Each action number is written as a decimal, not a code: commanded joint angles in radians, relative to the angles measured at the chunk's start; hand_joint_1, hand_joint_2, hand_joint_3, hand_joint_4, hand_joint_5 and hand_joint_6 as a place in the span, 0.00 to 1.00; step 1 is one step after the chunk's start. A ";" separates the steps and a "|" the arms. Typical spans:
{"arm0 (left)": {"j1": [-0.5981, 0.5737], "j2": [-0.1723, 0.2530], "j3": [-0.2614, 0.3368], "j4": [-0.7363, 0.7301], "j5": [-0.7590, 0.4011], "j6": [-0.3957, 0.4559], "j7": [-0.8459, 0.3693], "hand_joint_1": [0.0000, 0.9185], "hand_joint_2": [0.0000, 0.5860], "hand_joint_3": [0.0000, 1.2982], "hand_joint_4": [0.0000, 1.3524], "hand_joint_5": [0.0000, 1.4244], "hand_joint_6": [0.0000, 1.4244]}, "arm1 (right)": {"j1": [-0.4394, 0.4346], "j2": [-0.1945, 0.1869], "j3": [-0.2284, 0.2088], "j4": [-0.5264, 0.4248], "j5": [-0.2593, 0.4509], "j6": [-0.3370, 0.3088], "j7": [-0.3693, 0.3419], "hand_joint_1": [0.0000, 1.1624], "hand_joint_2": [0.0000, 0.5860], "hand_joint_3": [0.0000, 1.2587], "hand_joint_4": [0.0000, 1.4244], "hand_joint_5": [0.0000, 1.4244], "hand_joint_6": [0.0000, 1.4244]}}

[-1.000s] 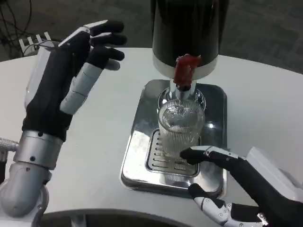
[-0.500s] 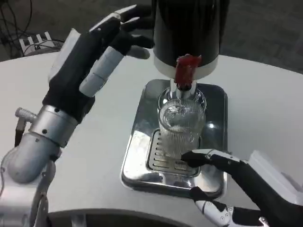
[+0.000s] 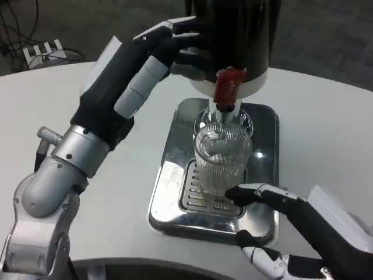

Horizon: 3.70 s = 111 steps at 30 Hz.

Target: Grasp the cup under the faucet to collect the drink, then remove the cup.

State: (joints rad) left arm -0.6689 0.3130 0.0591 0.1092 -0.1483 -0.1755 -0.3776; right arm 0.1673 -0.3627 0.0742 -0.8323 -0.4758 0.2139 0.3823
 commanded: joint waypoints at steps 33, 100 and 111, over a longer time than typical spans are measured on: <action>-0.136 -0.010 -0.144 0.177 0.167 -0.126 -0.094 0.00 0.05 0.24 0.22 0.29 0.30 | 0.020 0.006 -0.004 -0.016 0.010 -0.017 -0.011 0.56 0.81 0.23 0.19 0.12 0.03; -0.194 0.199 -0.306 0.155 0.580 -0.335 -0.013 0.00 0.04 0.26 0.22 0.29 0.30 | -0.050 0.035 -0.017 0.068 0.002 -0.008 -0.065 0.57 0.80 0.23 0.19 0.12 0.04; -0.190 0.217 -0.314 0.156 0.591 -0.338 -0.012 0.00 0.04 0.26 0.22 0.29 0.30 | -0.031 0.166 0.016 0.159 -0.061 -0.005 -0.249 0.61 0.54 0.11 0.11 0.08 0.04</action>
State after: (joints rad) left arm -0.8779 0.5151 -0.2242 0.2547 0.4073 -0.5079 -0.3641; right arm 0.1268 -0.2295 0.0828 -0.6924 -0.5249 0.2134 0.1819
